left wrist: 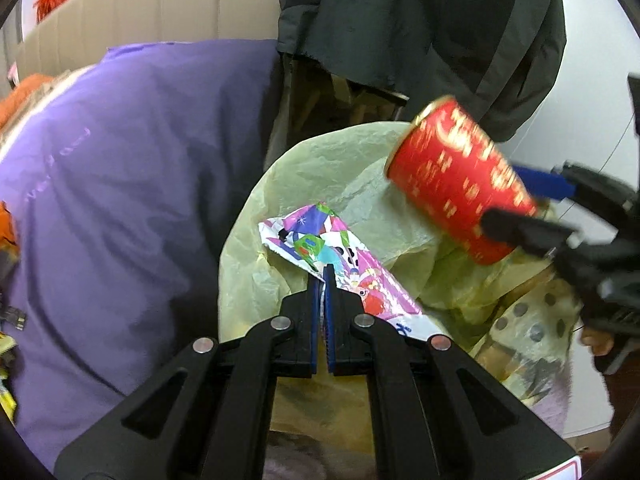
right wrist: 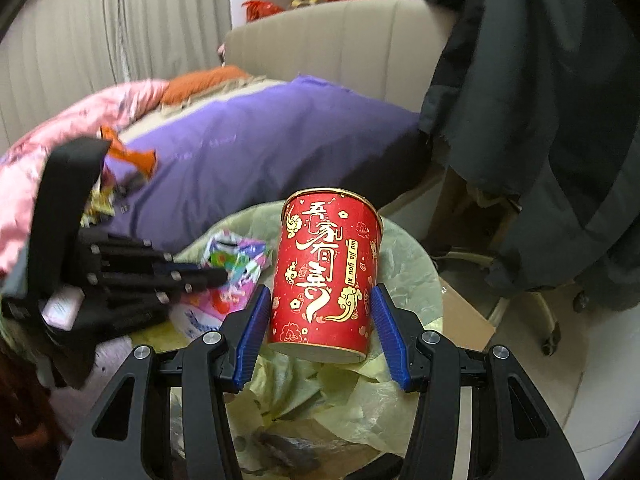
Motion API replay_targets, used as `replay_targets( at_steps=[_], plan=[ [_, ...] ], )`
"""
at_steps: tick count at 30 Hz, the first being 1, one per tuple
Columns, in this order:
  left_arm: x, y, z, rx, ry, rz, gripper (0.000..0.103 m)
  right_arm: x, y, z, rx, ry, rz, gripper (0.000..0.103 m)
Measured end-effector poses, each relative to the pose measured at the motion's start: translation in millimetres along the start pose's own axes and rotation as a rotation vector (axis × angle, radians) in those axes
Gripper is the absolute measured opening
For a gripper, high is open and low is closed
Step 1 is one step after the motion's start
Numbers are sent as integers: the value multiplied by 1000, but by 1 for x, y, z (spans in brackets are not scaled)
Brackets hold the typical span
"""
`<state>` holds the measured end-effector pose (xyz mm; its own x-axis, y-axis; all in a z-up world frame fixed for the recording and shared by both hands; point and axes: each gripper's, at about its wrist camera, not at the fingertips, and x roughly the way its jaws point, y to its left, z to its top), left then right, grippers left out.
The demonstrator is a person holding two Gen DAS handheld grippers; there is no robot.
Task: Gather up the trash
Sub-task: 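Carry the red cup and pink wrapper over the yellow-lined bin and release both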
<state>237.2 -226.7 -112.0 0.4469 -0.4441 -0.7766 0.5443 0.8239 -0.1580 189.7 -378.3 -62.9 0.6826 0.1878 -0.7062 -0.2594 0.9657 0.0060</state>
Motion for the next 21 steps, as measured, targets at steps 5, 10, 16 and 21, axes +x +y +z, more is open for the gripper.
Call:
replay_targets(
  at_steps=[5, 10, 16, 21],
  plan=[
    [2, -1, -1, -6, -21, -48, 3, 0, -4, -8, 7, 33, -47, 49],
    [5, -3, 1, -6, -20, -76, 3, -7, -6, -10, 24, 21, -83, 49],
    [1, 5, 3, -32, -21, -106, 3, -7, -6, -10, 38, 17, -89, 50],
    [0, 14, 6, -60, -12, -139, 3, -8, -2, -12, 40, 12, -101, 50]
  ],
)
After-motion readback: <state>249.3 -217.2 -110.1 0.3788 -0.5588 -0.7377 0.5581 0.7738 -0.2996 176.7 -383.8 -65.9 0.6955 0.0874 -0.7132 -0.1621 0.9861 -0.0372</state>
